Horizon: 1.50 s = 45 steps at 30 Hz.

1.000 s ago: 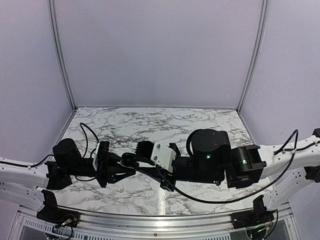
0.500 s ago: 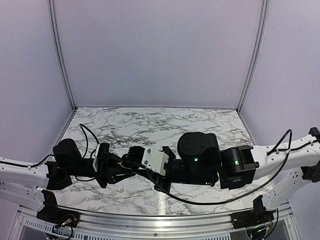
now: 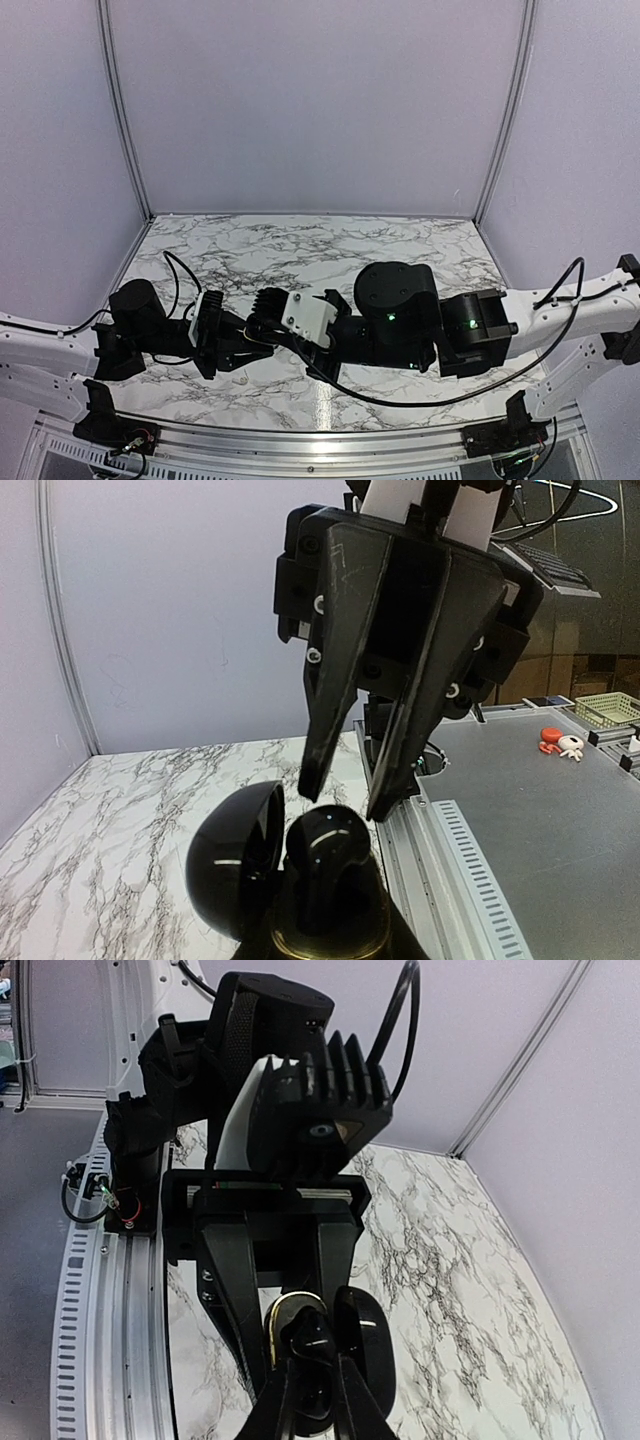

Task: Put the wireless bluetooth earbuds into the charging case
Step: Adjust the left earbud in the left side groove of the charging case, then close the charging case with the earbuds.

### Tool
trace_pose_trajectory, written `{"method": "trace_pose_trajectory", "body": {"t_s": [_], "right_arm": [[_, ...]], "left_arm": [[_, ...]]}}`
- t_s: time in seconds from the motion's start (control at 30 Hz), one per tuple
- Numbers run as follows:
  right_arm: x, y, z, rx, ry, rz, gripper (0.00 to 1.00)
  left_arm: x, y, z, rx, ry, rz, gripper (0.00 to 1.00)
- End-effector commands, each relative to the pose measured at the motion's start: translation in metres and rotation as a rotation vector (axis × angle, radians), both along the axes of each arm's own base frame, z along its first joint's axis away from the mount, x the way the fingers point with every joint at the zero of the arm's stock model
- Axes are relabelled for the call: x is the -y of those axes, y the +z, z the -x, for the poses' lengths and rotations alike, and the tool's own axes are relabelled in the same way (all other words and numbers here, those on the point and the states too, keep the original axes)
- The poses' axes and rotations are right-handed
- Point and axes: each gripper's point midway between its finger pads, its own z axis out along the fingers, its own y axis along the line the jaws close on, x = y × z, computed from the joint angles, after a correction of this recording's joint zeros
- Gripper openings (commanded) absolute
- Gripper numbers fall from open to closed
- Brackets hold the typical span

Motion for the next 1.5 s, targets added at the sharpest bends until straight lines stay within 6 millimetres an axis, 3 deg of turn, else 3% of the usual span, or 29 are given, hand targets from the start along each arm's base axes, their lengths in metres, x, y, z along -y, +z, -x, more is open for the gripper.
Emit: {"method": "trace_pose_trajectory", "body": {"t_s": [0.0,0.43,0.6,0.83,0.93,1.0,1.07,1.2,1.47], "right_arm": [[-0.008,0.015,0.001,0.005,0.01,-0.025,0.15],[-0.015,0.006,0.007,-0.002,0.047,0.004,0.1],[-0.009,0.017,0.005,0.004,0.038,-0.024,0.12],[0.01,0.053,0.011,-0.023,0.062,-0.148,0.31],[0.017,0.057,0.002,-0.065,0.055,-0.179,0.47],[0.021,0.052,-0.003,-0.091,0.056,-0.179,0.64],[0.024,0.049,-0.008,-0.114,0.06,-0.187,0.72],[0.022,0.038,-0.016,-0.153,0.064,-0.18,0.75],[0.002,0.014,-0.004,-0.198,0.17,-0.114,0.74]], "left_arm": [[0.003,0.007,0.0,0.021,-0.002,0.011,0.0],[0.004,0.006,-0.002,0.014,0.007,0.004,0.0],[0.002,0.007,-0.005,0.007,0.027,0.009,0.0],[0.003,0.004,-0.006,-0.022,0.024,-0.002,0.0],[0.003,0.006,-0.005,-0.021,0.02,0.003,0.0],[0.002,0.008,-0.005,-0.019,0.019,0.009,0.0],[0.002,0.011,-0.004,-0.016,0.017,0.015,0.0],[0.002,0.013,-0.003,-0.017,0.012,0.019,0.0],[0.006,0.013,-0.007,-0.032,0.018,0.014,0.0]]}}
